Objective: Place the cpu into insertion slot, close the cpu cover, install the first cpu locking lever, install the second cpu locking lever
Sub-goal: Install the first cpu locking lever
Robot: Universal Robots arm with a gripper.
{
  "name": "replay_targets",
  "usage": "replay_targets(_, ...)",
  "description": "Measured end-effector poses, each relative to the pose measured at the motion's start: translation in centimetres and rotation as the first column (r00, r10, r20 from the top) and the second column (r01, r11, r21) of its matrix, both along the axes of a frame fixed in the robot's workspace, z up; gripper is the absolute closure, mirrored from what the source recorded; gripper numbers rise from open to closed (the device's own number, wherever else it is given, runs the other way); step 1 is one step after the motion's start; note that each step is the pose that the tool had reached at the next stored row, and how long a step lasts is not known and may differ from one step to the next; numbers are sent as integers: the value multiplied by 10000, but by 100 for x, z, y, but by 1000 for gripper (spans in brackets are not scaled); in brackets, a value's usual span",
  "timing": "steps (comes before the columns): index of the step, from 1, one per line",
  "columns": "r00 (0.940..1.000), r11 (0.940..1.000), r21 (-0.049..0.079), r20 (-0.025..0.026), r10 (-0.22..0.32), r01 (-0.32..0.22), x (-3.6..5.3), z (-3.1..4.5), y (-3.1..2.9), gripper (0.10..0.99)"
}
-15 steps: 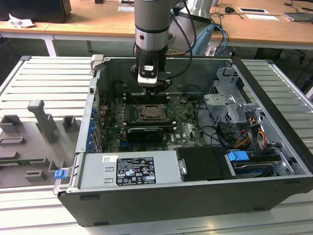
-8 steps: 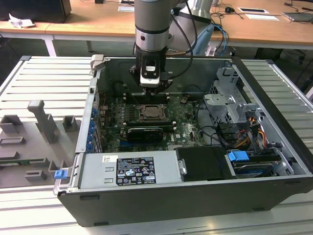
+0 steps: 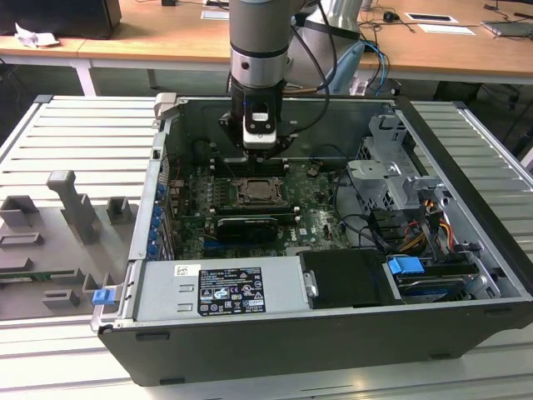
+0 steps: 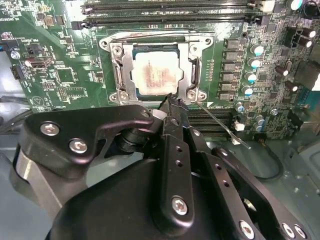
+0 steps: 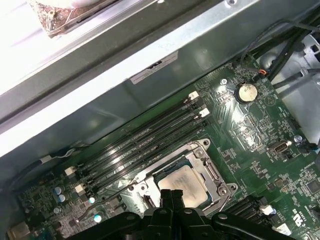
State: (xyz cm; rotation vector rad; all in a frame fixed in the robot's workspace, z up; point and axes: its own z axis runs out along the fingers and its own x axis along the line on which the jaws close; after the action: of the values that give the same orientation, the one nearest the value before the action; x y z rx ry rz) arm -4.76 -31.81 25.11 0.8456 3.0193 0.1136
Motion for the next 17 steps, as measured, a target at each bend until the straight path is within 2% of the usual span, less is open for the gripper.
replay_targets(17,9960,9960,-2,0,897,-897,0,0,7,980)
